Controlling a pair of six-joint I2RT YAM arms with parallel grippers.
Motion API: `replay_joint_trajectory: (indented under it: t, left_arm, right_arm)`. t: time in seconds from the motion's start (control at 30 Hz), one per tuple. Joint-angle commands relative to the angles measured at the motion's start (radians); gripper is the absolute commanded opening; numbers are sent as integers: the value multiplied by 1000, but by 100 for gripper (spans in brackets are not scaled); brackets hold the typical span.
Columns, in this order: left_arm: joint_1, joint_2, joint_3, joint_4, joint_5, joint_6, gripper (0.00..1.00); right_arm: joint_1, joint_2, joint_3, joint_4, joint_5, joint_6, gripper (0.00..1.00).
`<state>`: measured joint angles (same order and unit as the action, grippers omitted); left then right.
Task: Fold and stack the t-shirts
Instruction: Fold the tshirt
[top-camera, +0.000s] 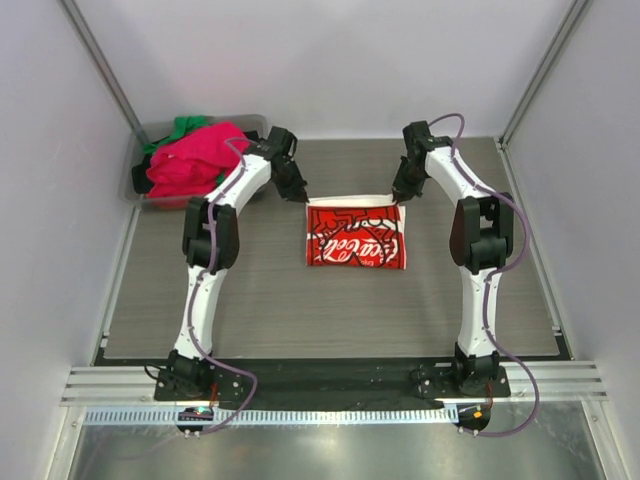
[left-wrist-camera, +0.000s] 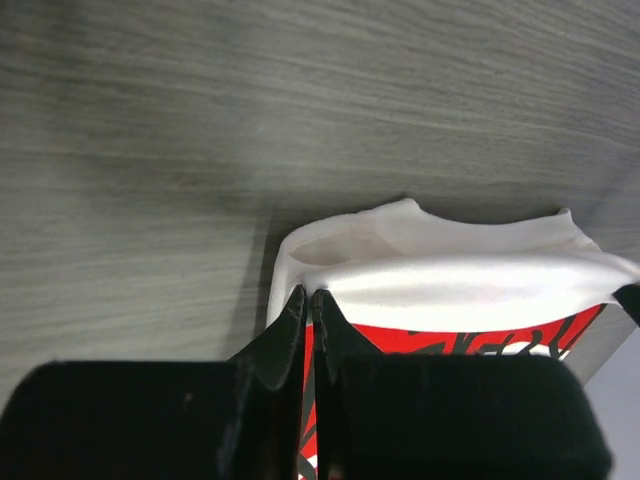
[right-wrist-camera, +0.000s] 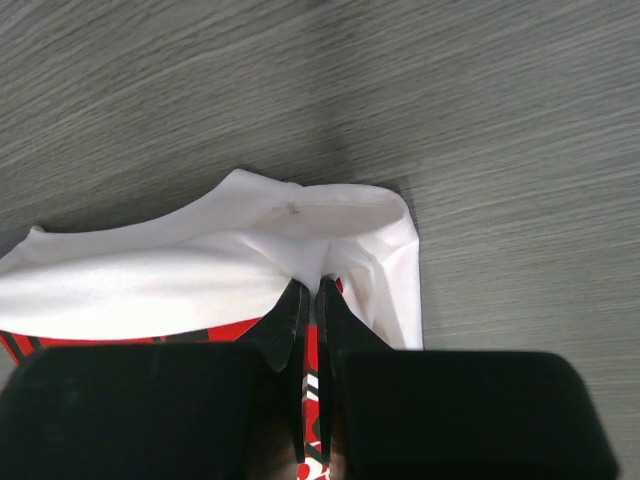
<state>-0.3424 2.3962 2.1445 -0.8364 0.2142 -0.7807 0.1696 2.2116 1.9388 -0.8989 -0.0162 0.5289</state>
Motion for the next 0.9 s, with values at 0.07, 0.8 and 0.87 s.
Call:
replay_joint_trajectory:
  t: [0.07,0.8,0.87]
  left_arm:
    - [29,61,133,-38,30,14,4]
    - [-110,-462,-310,26,-9,31,56]
    - [-138,-456,-363,60,29,11,54]
  right_arm:
    - [-25,-7,52,18,104,22,1]
    - [46,-387,-199,54,110,52,98]
    - [86,-469,-317,125,-26,83,95]
